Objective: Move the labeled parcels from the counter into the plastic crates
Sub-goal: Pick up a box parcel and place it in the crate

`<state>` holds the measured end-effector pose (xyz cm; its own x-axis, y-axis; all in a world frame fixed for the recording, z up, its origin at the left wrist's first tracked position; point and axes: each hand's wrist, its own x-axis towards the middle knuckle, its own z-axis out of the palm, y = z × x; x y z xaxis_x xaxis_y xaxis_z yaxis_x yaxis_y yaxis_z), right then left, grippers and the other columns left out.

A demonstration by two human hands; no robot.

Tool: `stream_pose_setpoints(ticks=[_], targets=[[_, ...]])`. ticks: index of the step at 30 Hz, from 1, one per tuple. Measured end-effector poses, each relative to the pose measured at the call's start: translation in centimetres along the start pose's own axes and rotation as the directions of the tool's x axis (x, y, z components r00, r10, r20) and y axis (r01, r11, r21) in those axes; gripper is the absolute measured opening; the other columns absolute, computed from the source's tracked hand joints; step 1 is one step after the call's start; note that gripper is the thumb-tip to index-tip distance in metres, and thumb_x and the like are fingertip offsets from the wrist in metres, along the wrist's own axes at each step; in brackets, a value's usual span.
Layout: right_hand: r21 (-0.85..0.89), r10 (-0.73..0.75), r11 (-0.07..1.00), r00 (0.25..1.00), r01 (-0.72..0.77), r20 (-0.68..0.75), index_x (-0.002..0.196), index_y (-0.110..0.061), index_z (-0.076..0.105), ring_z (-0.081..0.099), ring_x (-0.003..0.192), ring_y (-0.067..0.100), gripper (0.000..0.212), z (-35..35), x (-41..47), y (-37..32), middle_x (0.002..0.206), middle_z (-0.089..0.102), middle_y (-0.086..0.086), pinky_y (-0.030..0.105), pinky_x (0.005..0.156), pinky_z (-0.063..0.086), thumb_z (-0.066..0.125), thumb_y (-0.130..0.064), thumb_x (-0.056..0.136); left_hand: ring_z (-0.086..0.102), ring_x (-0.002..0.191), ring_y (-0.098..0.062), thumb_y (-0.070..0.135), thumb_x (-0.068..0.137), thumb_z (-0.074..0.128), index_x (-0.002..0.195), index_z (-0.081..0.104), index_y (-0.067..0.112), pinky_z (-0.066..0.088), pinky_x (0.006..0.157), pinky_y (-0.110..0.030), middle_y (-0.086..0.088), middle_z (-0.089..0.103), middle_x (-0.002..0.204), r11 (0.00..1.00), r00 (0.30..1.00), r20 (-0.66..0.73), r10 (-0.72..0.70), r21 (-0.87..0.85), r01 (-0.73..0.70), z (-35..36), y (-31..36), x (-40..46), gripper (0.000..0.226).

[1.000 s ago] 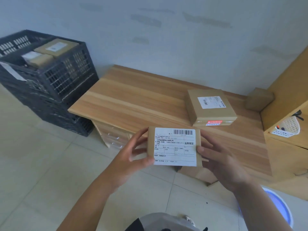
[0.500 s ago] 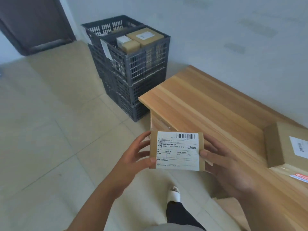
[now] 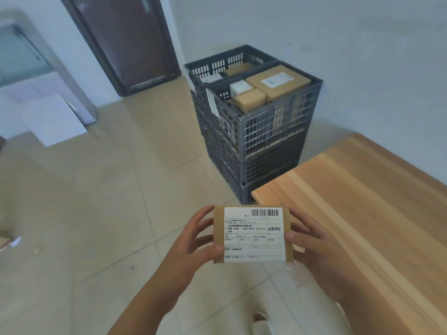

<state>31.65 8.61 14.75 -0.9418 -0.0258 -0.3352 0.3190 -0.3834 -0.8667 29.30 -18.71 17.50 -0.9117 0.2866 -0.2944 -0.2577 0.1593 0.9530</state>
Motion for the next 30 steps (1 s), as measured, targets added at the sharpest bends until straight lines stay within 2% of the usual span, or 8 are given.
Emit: stream_pose_setpoints(ticks=[4,7,10,14,17,20,27,30], targets=[[-0.076,0.038,0.997,0.995,-0.031,0.097,0.135,-0.029,0.068,0.070,0.118,0.032,0.067,2.0,6.5,-1.7,0.130,0.072,0.008,0.049,0.093,0.051,0.082,-0.026,0.069,0.065,0.123,-0.012,0.045,0.064,0.075,0.139,0.051,0.058,0.050,0.103,-0.044,0.021,0.062,0.140,0.999,0.996,-0.090,-0.025,-0.028,0.023,-2.4,1.0,3.7,0.079],[-0.132,0.055,0.991,0.989,-0.036,0.139,0.130,-0.035,0.069,0.070,0.118,0.027,0.061,4.1,11.0,-2.9,0.129,0.073,0.003,0.041,0.088,0.054,0.080,-0.032,0.070,0.065,0.123,-0.011,0.042,0.065,0.075,0.137,0.052,0.059,0.049,0.101,-0.042,0.022,0.063,0.139,0.998,0.991,-0.131,-0.039,-0.057,0.031,-5.0,1.3,6.6,0.077],[-0.182,0.067,0.982,0.987,-0.039,0.147,0.126,-0.036,0.071,0.071,0.115,0.027,0.055,6.0,15.5,-3.7,0.126,0.074,0.004,0.036,0.082,0.057,0.078,-0.028,0.073,0.065,0.123,-0.010,0.042,0.065,0.075,0.136,0.052,0.060,0.049,0.098,-0.039,0.022,0.063,0.139,0.995,0.991,-0.126,-0.054,-0.085,0.043,-8.0,1.3,10.4,0.077],[-0.201,0.044,0.979,0.992,-0.020,0.114,0.125,-0.034,0.071,0.073,0.112,0.027,0.061,9.0,21.2,-4.7,0.124,0.074,0.006,0.033,0.079,0.059,0.082,-0.032,0.065,0.065,0.124,-0.012,0.042,0.067,0.076,0.138,0.051,0.058,0.049,0.102,-0.044,0.020,0.062,0.141,0.995,0.996,-0.081,-0.047,-0.094,0.039,-12.8,1.9,16.4,0.077],[-0.210,0.025,0.978,0.997,-0.008,0.076,0.133,-0.027,0.066,0.072,0.111,0.033,0.062,12.2,25.7,-5.8,0.126,0.074,0.009,0.044,0.084,0.057,0.076,-0.022,0.072,0.066,0.123,-0.013,0.040,0.067,0.074,0.138,0.053,0.056,0.048,0.104,-0.045,0.020,0.063,0.140,0.994,0.999,-0.039,-0.020,-0.107,0.016,-17.1,3.1,20.9,0.075],[-0.215,0.012,0.977,0.999,-0.004,0.036,0.136,-0.022,0.063,0.071,0.113,0.039,0.063,15.9,30.2,-7.3,0.127,0.073,0.011,0.057,0.097,0.055,0.072,-0.018,0.074,0.067,0.122,-0.013,0.031,0.073,0.071,0.137,0.053,0.055,0.052,0.102,-0.045,0.019,0.064,0.139,0.993,1.000,-0.010,-0.004,-0.119,0.003,-21.6,4.8,25.0,0.071],[-0.190,-0.001,0.982,0.997,-0.014,-0.077,0.128,-0.026,0.070,0.071,0.112,0.041,0.056,20.9,38.7,-7.8,0.124,0.074,0.013,0.068,0.103,0.049,0.073,-0.018,0.072,0.067,0.120,-0.013,0.038,0.069,0.069,0.141,0.052,0.049,0.053,0.102,-0.045,0.016,0.064,0.139,0.995,0.995,0.102,-0.001,-0.096,0.011,-29.5,7.0,34.3,0.076],[-0.181,-0.003,0.983,0.993,-0.018,-0.117,0.125,-0.031,0.071,0.070,0.113,0.041,0.053,21.2,41.9,-8.3,0.124,0.074,0.011,0.070,0.105,0.046,0.072,-0.020,0.073,0.066,0.122,-0.013,0.041,0.068,0.071,0.142,0.051,0.051,0.058,0.094,-0.035,0.016,0.063,0.140,0.996,0.987,0.161,-0.009,-0.090,0.024,-31.1,7.6,38.0,0.077]])
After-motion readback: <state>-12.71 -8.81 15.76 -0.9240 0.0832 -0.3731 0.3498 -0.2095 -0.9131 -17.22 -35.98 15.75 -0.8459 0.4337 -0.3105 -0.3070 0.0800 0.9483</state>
